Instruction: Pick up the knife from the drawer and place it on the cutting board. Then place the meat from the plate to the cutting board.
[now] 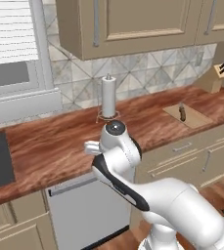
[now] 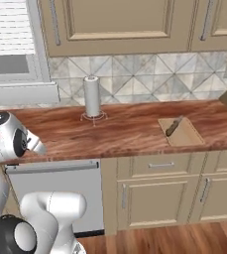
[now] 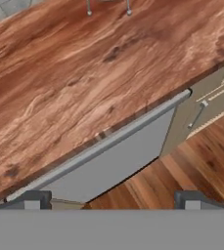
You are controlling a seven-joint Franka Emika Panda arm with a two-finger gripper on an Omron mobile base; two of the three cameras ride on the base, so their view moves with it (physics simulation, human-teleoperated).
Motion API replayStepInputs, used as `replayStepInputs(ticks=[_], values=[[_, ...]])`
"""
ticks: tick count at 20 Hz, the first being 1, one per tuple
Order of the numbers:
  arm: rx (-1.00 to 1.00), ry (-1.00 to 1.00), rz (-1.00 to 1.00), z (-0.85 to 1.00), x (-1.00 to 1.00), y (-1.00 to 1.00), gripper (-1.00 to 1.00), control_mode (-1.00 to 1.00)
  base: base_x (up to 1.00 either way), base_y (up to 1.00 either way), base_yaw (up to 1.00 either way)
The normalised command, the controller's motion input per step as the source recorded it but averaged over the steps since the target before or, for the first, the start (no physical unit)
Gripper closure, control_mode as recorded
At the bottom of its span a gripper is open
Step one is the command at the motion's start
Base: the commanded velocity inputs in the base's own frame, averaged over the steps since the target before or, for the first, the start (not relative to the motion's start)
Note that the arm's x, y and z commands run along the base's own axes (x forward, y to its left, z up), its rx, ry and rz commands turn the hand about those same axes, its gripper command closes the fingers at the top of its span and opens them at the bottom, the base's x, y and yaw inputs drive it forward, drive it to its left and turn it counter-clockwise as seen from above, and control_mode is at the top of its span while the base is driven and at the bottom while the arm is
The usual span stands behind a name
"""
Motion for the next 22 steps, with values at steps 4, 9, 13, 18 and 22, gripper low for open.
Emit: replayStepInputs(ticks=[4, 9, 13, 18, 22], values=[[0.00, 0.00, 0.00, 0.00, 0.00, 0.00, -1.00, 1.00, -0.62, 1.00, 0.04], [0.00, 0.00, 0.00, 0.00, 0.00, 0.00, -1.00, 1.00, -0.65, 1.00, 0.06], [0.00, 0.00, 0.00, 0.00, 0.00, 0.00, -1.00, 1.00, -0.58, 1.00, 0.07], [0.00, 0.00, 0.00, 0.00, 0.00, 0.00, -1.00, 1.00, -0.46, 1.00, 0.06], [0.00, 0.00, 0.00, 0.00, 0.00, 0.00, -1.00, 1.00, -0.34, 1.00, 0.07]])
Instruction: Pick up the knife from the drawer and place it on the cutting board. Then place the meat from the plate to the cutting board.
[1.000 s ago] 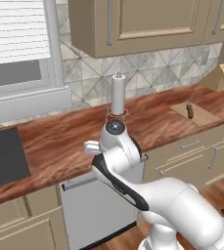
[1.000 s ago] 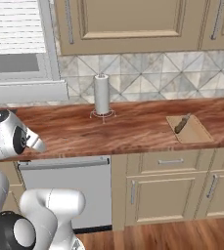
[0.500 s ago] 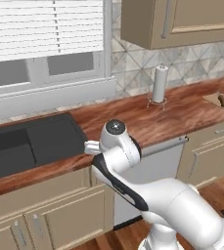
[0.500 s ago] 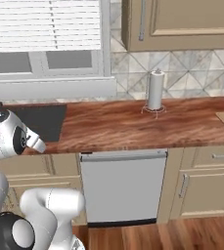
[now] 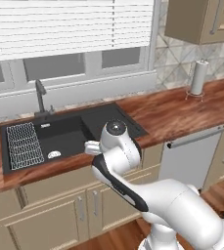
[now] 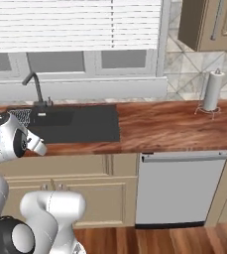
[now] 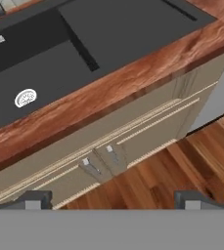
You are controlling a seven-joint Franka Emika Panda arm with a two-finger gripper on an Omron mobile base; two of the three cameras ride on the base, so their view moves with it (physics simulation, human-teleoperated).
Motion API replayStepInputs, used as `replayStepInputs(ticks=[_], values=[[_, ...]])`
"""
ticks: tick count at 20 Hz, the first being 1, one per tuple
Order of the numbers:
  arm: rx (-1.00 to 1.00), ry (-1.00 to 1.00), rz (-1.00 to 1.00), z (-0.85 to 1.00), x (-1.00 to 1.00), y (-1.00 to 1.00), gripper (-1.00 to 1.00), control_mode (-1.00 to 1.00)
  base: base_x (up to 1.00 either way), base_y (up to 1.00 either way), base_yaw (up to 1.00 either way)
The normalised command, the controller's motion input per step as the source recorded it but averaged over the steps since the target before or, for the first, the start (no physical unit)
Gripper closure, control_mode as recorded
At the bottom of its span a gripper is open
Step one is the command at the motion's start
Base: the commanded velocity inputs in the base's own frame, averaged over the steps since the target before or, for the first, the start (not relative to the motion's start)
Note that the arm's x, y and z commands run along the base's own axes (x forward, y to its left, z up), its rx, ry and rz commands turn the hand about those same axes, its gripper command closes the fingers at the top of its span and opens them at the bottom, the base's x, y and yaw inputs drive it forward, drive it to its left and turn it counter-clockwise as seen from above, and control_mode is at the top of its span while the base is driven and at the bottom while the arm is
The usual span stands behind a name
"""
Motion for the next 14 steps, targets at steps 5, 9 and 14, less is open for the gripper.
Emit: replayStepInputs(ticks=[5, 9, 14], values=[[0.00, 0.00, 0.00, 0.00, 0.00, 0.00, -1.00, 1.00, -0.19, 1.00, 0.07], [0.00, 0.00, 0.00, 0.00, 0.00, 0.00, -1.00, 1.00, -0.20, 1.00, 0.09], [0.00, 0.00, 0.00, 0.00, 0.00, 0.00, -1.00, 1.00, -0.19, 1.00, 0.09]])
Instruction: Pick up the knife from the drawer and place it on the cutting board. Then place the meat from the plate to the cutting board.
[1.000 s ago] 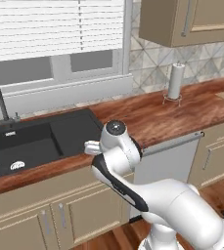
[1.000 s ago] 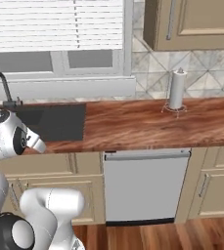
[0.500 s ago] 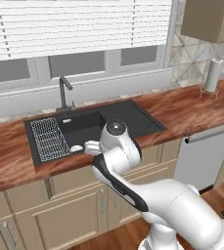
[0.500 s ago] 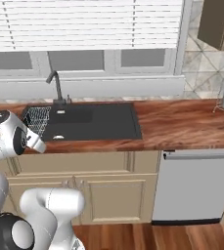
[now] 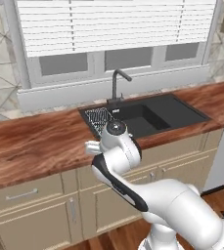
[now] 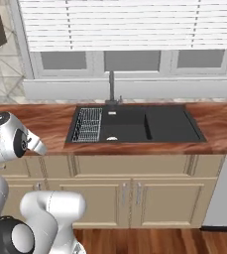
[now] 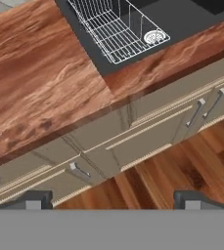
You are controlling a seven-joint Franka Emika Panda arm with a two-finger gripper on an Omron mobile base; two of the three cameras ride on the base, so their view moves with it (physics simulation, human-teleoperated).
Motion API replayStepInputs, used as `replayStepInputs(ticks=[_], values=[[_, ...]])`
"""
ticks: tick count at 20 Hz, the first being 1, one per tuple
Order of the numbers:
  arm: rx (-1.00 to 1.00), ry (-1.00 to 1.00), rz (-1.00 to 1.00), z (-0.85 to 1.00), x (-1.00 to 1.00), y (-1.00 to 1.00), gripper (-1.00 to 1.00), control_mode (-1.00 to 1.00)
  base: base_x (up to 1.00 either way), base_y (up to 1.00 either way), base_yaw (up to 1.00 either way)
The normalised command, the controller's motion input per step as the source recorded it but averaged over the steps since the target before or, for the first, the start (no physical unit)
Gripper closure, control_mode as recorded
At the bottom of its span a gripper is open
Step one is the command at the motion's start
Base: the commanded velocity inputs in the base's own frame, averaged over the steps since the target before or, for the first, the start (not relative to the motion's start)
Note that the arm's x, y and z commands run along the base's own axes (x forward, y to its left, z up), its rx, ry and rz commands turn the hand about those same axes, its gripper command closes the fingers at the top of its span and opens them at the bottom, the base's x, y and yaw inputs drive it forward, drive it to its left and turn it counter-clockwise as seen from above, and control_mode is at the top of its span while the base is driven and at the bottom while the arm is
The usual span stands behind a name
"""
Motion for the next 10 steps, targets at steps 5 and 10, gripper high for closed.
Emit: replayStepInputs(ticks=[5, 10], values=[[0.00, 0.00, 0.00, 0.00, 0.00, 0.00, -1.00, 1.00, -0.20, 1.00, 0.11], [0.00, 0.00, 0.00, 0.00, 0.00, 0.00, -1.00, 1.00, -0.03, 1.00, 0.13]])
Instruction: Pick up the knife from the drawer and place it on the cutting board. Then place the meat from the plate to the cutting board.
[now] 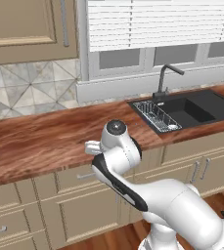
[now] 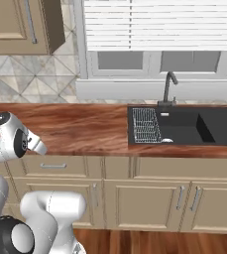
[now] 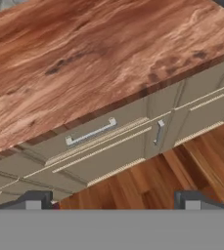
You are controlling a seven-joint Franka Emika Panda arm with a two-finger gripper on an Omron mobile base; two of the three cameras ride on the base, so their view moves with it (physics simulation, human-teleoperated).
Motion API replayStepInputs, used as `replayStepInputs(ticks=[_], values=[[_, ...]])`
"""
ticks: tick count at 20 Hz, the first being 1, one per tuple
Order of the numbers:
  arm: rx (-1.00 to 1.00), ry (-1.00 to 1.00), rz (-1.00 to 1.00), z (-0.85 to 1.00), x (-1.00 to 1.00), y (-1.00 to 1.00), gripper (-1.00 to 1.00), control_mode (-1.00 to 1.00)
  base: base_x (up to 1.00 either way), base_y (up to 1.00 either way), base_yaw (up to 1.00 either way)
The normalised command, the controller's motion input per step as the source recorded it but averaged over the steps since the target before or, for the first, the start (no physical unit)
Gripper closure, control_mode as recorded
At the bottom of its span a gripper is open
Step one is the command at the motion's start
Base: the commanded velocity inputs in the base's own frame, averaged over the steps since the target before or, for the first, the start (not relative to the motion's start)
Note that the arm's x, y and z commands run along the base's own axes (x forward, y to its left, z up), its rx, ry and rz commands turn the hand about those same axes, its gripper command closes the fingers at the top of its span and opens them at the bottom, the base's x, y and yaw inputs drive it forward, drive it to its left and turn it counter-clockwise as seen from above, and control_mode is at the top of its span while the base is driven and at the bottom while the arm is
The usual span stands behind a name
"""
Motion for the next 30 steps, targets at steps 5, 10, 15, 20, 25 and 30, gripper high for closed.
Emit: replayStepInputs(ticks=[5, 10, 15, 20, 25, 30], values=[[0.00, 0.00, 0.00, 0.00, 0.00, 0.00, -1.00, 1.00, 0.01, 1.00, 0.15], [0.00, 0.00, 0.00, 0.00, 0.00, 0.00, -1.00, 1.00, 0.24, 1.00, 0.13], [0.00, 0.00, 0.00, 0.00, 0.00, 0.00, -1.00, 1.00, 0.38, 0.97, 0.04], [0.00, 0.00, 0.00, 0.00, 0.00, 0.00, -1.00, 1.00, 0.80, 0.41, -0.05], [0.00, 0.00, 0.00, 0.00, 0.00, 0.00, -1.00, 1.00, 0.67, -0.11, 0.01], [0.00, 0.00, 0.00, 0.00, 0.00, 0.00, -1.00, 1.00, 0.22, -0.11, 0.07]])
